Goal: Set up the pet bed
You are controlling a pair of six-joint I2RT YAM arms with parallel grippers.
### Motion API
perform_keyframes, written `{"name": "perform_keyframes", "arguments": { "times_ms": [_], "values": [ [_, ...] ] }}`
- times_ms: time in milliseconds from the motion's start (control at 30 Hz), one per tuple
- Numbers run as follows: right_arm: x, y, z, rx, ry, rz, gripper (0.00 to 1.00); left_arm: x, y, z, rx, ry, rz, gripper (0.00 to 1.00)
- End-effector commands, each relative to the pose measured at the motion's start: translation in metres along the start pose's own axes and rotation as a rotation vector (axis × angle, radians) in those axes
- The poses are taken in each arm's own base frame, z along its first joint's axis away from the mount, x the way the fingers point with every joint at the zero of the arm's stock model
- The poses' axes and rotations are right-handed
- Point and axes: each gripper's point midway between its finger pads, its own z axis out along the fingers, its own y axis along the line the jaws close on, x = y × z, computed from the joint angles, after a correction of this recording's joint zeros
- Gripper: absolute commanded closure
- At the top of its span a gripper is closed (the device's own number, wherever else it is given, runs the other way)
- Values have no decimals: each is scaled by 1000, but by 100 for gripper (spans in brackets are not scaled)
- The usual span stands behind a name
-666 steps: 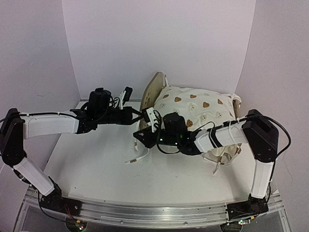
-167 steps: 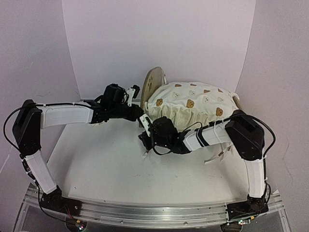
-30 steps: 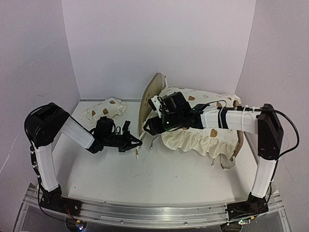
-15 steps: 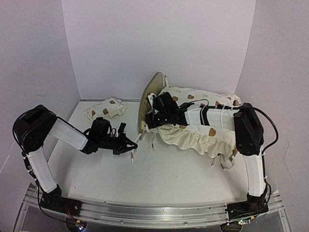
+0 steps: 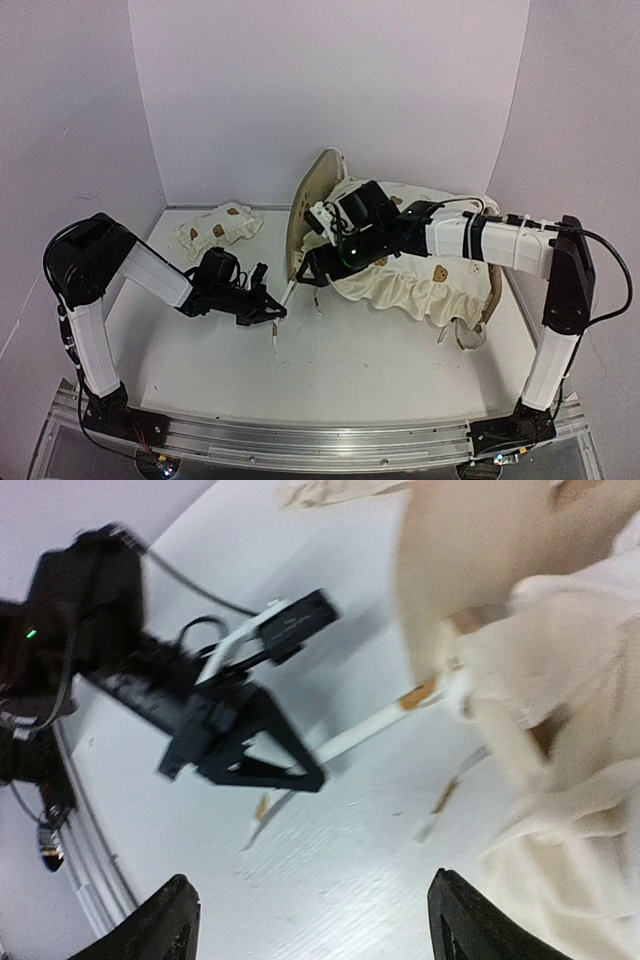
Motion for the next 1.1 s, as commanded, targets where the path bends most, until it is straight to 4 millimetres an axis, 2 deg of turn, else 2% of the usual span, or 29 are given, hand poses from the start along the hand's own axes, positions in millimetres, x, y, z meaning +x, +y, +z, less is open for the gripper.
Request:
{"name": "perform_keyframes", "arguments": {
  "times_ms": [0,67,133,233,333,433,600,700,800,967,1067],
  "values": [
    [32,16,40,-45,60,109,29,9,-4,1,21,59,21,100],
    [28,-28,54,160,1,194,35,10,-2,0,8,52,17,100],
    [21,-59,63,307,-82,217,37,9,0,-2,-7,36,14,100],
    [31,-88,84,412,-101,248,38,4,1,-4,-26,9,12,100],
    [43,-106,93,482,-113,259,42,1,0,-6,-34,-8,12,100],
    [50,-113,107,482,-117,234,47,4,2,-6,-39,-7,7,97],
    [62,-124,123,535,-122,198,59,8,6,-8,-49,-2,-7,91],
    [77,-125,131,578,-100,134,60,10,6,-9,-55,-8,-12,90],
    [92,-129,123,610,-84,137,64,12,3,-10,-58,-13,7,90],
    [99,-124,112,579,-79,139,78,28,11,-8,-77,16,-8,92],
    [96,-119,113,548,-101,138,82,34,9,-11,-79,22,-1,93]
  ]
}}
